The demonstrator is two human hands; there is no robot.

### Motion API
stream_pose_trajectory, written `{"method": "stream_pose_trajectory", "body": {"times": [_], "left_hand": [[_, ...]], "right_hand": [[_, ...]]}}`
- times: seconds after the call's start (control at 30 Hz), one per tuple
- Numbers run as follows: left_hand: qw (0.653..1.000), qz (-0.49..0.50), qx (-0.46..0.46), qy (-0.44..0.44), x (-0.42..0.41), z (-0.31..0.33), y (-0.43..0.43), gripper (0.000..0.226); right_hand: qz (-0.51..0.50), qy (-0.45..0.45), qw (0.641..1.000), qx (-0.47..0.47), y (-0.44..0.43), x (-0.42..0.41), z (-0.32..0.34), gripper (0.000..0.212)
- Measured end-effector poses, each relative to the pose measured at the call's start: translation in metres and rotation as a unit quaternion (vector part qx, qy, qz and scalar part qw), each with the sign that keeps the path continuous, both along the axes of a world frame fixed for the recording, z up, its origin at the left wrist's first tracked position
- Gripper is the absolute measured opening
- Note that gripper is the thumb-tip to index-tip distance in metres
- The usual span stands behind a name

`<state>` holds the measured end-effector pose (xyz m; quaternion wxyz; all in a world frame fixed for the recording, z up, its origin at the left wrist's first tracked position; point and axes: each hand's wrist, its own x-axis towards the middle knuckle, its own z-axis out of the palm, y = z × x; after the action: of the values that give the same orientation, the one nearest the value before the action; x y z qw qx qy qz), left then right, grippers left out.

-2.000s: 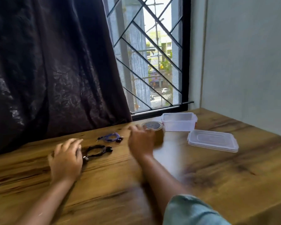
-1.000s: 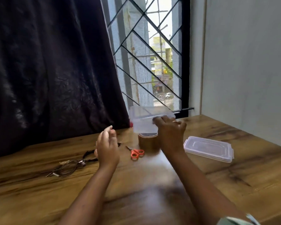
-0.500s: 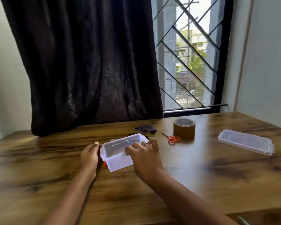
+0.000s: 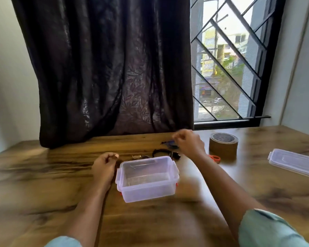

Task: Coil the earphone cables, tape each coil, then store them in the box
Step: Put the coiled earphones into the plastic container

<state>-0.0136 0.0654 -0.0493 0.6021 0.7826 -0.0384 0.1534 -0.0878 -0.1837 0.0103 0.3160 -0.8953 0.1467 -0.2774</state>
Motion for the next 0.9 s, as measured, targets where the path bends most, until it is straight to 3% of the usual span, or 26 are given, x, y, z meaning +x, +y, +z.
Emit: {"method": "stream_pose_trajectory", "body": {"times": [0.07, 0.2, 0.27, 0.37, 0.43, 0.6, 0.67, 0.77, 0.9], "left_hand": [[0.999, -0.021, 0.032, -0.011, 0.01, 0.0, -0.007, 0.012], [0.995, -0.083, 0.062, 0.012, 0.031, -0.001, -0.019, 0.018], [0.976, -0.121, 0.181, 0.029, 0.045, -0.002, -0.024, 0.019], [0.911, -0.108, 0.396, 0.034, 0.055, -0.002, -0.031, 0.012], [0.89, -0.086, 0.448, 0.024, 0.052, -0.002, -0.036, 0.019], [0.93, -0.08, 0.359, 0.003, 0.04, 0.004, -0.039, 0.006], [0.938, -0.088, 0.335, -0.015, 0.037, 0.003, -0.035, 0.003], [0.969, -0.085, 0.227, -0.051, 0.033, 0.0, -0.029, 0.012], [0.988, -0.007, 0.114, -0.105, 0.028, 0.018, -0.024, 0.013]], "right_hand": [[-0.028, 0.064, 0.997, 0.011, -0.009, 0.016, -0.028, 0.018], [-0.054, 0.114, 0.989, -0.081, -0.008, 0.039, -0.059, 0.033], [-0.062, 0.115, 0.987, -0.096, -0.008, 0.046, -0.062, 0.042], [-0.069, 0.131, 0.98, -0.134, -0.006, 0.05, -0.063, 0.044], [-0.066, 0.134, 0.98, -0.133, -0.005, 0.049, -0.063, 0.035], [-0.072, 0.122, 0.986, -0.083, 0.0, 0.048, -0.06, 0.019], [-0.068, 0.13, 0.983, -0.106, 0.001, 0.046, -0.058, 0.019], [-0.067, 0.163, 0.973, -0.151, 0.004, 0.044, -0.054, 0.02], [-0.08, 0.166, 0.971, -0.154, 0.004, 0.043, -0.054, 0.021]]}}
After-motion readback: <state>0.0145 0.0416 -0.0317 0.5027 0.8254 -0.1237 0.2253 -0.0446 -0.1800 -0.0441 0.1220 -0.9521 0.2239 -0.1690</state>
